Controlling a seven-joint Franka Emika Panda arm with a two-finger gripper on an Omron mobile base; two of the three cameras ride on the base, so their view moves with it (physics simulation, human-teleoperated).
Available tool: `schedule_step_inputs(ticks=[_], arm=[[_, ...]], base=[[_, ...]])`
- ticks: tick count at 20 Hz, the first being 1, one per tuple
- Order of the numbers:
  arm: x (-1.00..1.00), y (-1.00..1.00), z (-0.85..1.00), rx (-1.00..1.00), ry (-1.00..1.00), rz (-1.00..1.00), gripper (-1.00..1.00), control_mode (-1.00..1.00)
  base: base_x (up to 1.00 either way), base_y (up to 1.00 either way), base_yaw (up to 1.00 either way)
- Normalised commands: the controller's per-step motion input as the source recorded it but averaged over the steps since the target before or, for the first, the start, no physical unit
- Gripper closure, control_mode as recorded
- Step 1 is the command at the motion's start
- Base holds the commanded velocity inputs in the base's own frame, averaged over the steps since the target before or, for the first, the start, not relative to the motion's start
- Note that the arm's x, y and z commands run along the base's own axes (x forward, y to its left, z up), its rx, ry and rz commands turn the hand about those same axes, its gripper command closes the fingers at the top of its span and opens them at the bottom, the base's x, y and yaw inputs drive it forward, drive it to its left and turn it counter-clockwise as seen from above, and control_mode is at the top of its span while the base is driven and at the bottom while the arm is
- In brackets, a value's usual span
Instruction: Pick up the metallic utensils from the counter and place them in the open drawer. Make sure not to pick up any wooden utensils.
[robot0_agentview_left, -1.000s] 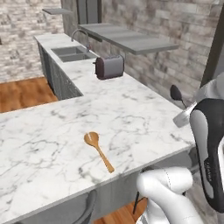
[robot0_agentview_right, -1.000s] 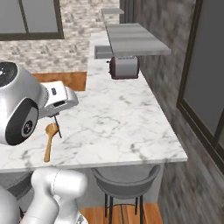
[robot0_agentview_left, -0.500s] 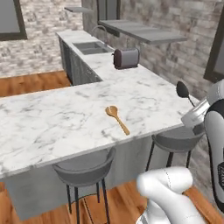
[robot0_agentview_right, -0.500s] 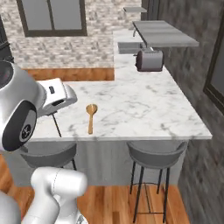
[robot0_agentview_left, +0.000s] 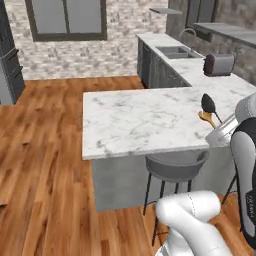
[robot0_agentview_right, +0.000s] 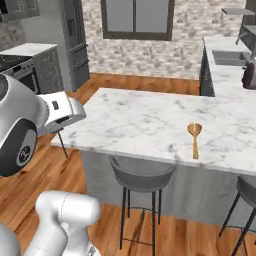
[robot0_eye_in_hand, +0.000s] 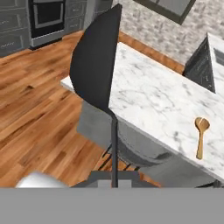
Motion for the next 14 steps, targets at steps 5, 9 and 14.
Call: schedule_step_inputs(ticks=[5, 9, 14], arm=[[0.0, 0.0, 0.0, 0.0, 0.0, 0.0, 1.0, 1.0], [0.0, 0.0, 0.0, 0.0, 0.0, 0.0, 1.0, 1.0], [0.0, 0.0, 0.0, 0.0, 0.0, 0.0, 1.0, 1.0]], base=[[0.0, 0.65, 0.8], [0.25, 0.08, 0.89], [0.64, 0.0, 0.8]])
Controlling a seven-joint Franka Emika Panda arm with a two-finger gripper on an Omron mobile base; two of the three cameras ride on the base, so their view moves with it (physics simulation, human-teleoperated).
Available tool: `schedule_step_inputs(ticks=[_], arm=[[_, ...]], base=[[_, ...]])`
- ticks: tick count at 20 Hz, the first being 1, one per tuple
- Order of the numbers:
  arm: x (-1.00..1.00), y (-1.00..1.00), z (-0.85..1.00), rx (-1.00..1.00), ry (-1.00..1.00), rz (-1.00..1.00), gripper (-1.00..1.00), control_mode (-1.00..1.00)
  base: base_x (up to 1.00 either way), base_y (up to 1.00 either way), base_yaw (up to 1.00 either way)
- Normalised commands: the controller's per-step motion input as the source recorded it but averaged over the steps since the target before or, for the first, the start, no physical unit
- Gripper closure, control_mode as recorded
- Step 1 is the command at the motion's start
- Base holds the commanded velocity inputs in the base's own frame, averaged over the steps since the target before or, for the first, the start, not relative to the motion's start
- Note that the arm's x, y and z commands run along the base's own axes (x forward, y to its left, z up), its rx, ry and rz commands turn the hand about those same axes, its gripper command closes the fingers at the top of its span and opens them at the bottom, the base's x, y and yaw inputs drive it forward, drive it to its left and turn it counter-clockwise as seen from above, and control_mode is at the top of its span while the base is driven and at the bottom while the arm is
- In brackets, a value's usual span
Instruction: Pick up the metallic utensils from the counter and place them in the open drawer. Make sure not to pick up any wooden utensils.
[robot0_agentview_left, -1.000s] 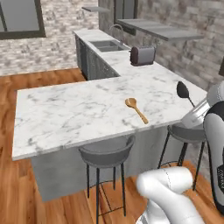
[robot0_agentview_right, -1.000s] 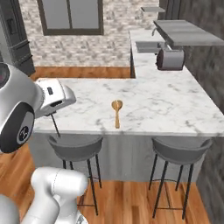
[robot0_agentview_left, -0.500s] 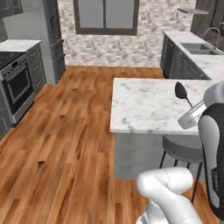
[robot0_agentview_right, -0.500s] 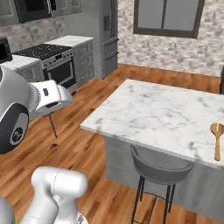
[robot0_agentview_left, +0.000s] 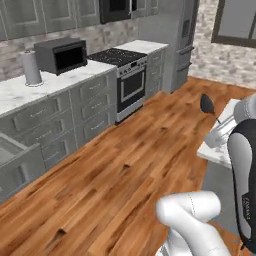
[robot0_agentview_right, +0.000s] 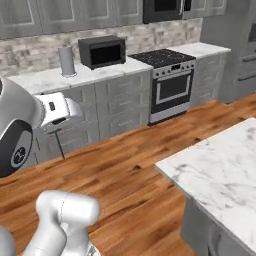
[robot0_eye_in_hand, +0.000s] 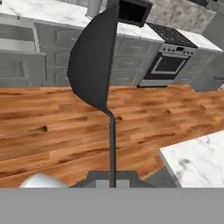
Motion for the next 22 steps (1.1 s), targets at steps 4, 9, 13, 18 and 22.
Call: schedule_step_inputs(ticks=[4, 9, 13, 18, 22], arm=[[0.0, 0.0, 0.0, 0.0, 0.0, 0.0, 1.0, 1.0], [0.0, 0.0, 0.0, 0.0, 0.0, 0.0, 1.0, 1.0], [0.0, 0.0, 0.0, 0.0, 0.0, 0.0, 1.0, 1.0], [0.0, 0.0, 0.0, 0.0, 0.0, 0.0, 1.0, 1.0], [0.0, 0.0, 0.0, 0.0, 0.0, 0.0, 1.0, 1.0]], base=[[0.92, 0.01, 0.71], [0.86, 0.51, 0.6], [0.68, 0.59, 0.59], [0.58, -0.14, 0.6], [0.82, -0.44, 0.54]])
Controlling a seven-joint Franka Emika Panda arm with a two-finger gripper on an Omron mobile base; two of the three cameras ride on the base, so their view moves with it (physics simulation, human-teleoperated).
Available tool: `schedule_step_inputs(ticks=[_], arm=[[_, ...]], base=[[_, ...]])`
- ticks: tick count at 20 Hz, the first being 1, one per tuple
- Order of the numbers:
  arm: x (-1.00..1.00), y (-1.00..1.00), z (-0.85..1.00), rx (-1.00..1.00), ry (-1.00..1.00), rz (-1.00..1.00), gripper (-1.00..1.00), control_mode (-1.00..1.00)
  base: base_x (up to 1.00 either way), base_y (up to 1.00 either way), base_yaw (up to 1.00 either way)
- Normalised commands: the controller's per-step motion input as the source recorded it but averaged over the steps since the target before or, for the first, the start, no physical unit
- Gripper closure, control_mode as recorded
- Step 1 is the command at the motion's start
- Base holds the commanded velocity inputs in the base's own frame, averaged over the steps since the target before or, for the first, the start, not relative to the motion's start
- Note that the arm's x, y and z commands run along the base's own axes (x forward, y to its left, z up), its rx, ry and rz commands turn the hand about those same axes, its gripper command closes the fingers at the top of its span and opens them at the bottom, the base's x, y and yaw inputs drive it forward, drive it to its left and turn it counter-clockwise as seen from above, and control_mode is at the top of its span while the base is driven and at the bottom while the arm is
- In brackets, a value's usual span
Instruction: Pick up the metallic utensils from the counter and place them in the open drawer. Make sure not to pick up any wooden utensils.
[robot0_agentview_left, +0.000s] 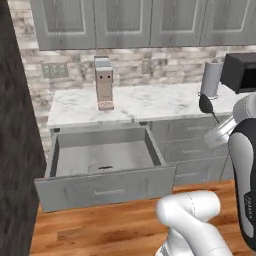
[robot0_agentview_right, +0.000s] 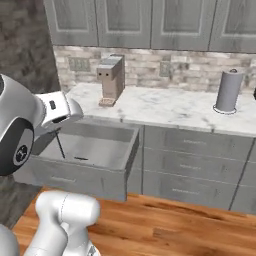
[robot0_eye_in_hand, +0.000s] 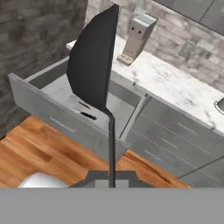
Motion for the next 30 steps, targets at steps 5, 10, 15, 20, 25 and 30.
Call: schedule_step_inputs(ticks=[5, 10, 15, 20, 25, 30], arm=[[0.0, 0.0, 0.0, 0.0, 0.0, 0.0, 1.0, 1.0], [0.0, 0.0, 0.0, 0.0, 0.0, 0.0, 1.0, 1.0], [0.0, 0.0, 0.0, 0.0, 0.0, 0.0, 1.0, 1.0], [0.0, 0.0, 0.0, 0.0, 0.0, 0.0, 1.0, 1.0], [0.0, 0.0, 0.0, 0.0, 0.0, 0.0, 1.0, 1.0], [0.0, 0.0, 0.0, 0.0, 0.0, 0.0, 1.0, 1.0]], base=[[0.88, -0.7, 0.5], [0.12, -0.98, 0.45], [-0.06, -0.99, 0.57], [0.0, -0.77, 0.71], [0.0, -0.74, 0.72], [0.03, -0.86, 0.57]])
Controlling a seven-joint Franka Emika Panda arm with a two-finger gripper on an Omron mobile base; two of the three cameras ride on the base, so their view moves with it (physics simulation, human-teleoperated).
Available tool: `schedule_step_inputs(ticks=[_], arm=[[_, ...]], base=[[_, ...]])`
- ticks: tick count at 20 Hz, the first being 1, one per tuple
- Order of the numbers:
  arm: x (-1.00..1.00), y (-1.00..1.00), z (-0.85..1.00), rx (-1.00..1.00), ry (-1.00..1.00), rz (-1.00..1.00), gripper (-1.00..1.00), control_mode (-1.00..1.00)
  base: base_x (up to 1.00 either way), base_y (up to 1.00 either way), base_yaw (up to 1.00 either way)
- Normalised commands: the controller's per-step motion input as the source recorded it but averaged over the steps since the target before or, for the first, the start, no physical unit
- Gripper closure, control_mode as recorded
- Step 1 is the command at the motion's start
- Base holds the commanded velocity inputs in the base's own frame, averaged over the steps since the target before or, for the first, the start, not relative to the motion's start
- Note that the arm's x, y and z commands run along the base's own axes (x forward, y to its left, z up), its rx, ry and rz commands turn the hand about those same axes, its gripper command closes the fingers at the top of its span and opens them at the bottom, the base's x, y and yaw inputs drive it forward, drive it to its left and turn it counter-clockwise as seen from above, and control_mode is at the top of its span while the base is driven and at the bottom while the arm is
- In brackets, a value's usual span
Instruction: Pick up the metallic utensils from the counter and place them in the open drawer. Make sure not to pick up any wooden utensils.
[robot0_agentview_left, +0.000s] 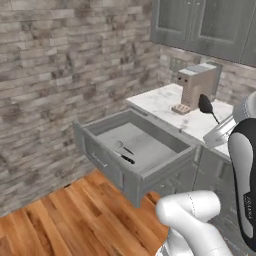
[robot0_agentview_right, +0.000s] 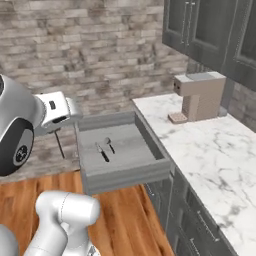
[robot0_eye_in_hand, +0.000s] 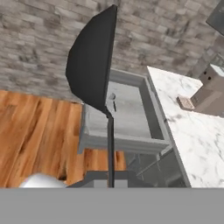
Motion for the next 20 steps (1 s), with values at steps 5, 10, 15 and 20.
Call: schedule_step_inputs(ticks=[5, 10, 15, 20], arm=[[0.0, 0.0, 0.0, 0.0, 0.0, 0.0, 1.0, 1.0], [0.0, 0.0, 0.0, 0.0, 0.0, 0.0, 1.0, 1.0], [0.0, 0.0, 0.0, 0.0, 0.0, 0.0, 1.0, 1.0], [0.09, 0.0, -0.04, 0.0, 0.02, 0.0, 1.0, -1.0]], base=[[0.03, -0.84, 0.4], [0.49, -0.03, 0.07], [0.57, 0.0, 0.02], [0.28, 0.0, 0.02]])
